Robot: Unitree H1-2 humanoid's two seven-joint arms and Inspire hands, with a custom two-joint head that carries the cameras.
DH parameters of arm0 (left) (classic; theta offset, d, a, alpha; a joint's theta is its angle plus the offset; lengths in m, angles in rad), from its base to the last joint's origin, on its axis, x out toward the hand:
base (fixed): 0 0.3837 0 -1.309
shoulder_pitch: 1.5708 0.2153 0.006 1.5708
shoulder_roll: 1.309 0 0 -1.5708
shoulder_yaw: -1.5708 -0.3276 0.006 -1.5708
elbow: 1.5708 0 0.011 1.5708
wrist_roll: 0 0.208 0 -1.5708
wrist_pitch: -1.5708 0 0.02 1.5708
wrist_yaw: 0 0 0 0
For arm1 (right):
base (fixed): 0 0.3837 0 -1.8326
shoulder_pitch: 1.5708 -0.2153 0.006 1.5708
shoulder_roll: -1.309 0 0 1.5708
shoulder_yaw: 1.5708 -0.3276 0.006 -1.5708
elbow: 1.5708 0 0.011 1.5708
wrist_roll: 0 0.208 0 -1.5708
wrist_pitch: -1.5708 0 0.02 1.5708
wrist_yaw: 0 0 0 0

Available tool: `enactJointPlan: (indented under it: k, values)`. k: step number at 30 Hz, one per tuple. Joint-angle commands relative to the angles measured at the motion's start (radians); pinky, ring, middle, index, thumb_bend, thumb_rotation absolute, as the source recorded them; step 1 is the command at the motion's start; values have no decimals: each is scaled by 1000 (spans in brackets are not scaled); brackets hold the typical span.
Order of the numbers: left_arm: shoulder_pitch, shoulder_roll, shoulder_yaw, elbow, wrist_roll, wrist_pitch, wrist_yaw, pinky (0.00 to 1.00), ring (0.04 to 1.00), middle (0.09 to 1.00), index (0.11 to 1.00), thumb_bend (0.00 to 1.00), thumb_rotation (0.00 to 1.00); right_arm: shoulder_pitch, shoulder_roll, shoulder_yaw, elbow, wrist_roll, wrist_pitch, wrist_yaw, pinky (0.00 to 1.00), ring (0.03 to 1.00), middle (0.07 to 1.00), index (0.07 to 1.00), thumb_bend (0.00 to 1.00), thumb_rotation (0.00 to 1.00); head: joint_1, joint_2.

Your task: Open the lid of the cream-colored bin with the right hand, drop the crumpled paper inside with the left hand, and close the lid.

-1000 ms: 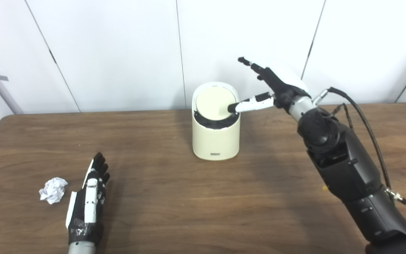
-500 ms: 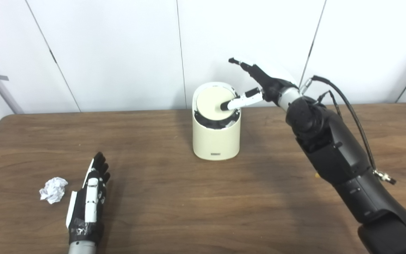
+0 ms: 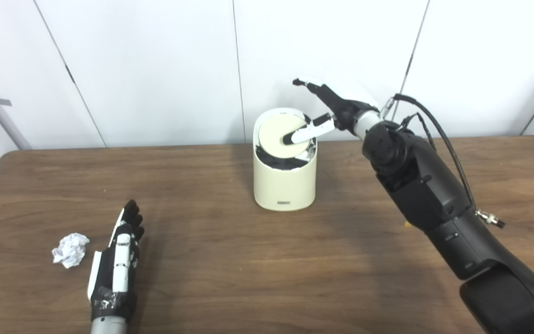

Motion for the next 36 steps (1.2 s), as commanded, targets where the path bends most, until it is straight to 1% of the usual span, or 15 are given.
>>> enactJointPlan:
  k: [1, 4, 7, 9, 12, 16, 22, 29, 36]
  values:
    - [10, -17, -17, 35, 8, -30, 0, 1000, 1000, 995, 991, 278, 952, -66, -4, 2, -16, -15, -34, -9, 910, 948, 942, 918, 865, 463, 0, 2]
    - [9, -19, -16, 36, 7, -31, 2, 1000, 1000, 994, 989, 288, 940, -69, -6, 8, -16, -15, -40, -2, 917, 956, 943, 918, 864, 451, 0, 5]
    - [9, -23, -15, 34, 2, -28, 3, 1000, 999, 994, 987, 289, 928, -70, -10, 14, -16, -18, -49, 1, 902, 954, 940, 915, 867, 449, 1, 6]
    - [9, -23, -16, 32, 7, -27, 5, 1000, 997, 992, 986, 287, 924, -70, -12, 17, -21, -21, -46, 11, 902, 955, 942, 916, 868, 449, 2, 8]
    - [10, -22, -18, 30, 25, -24, 11, 1000, 992, 990, 988, 295, 946, -68, -17, 20, -31, -29, -34, 30, 906, 960, 947, 915, 875, 459, 5, 10]
    - [11, -23, -14, 31, 12, -30, 4, 1000, 995, 993, 989, 289, 946, -59, -26, 21, -48, -40, -21, 54, 924, 965, 948, 919, 885, 469, 6, 11]
    - [11, -24, -10, 30, 7, -23, 7, 1000, 997, 993, 989, 299, 926, -45, -33, 19, -62, -53, -19, 74, 900, 952, 942, 916, 877, 462, 5, 12]
    - [12, -25, -7, 25, -9, -26, 0, 1000, 999, 997, 989, 303, 904, -34, -33, 13, -52, -50, -26, 72, 891, 952, 944, 916, 874, 480, 6, 16]
    - [17, -23, -7, 21, -19, -29, -1, 1000, 1000, 999, 993, 311, 892, -29, -32, 10, -27, -46, -41, 58, 908, 954, 949, 919, 864, 490, 5, 20]
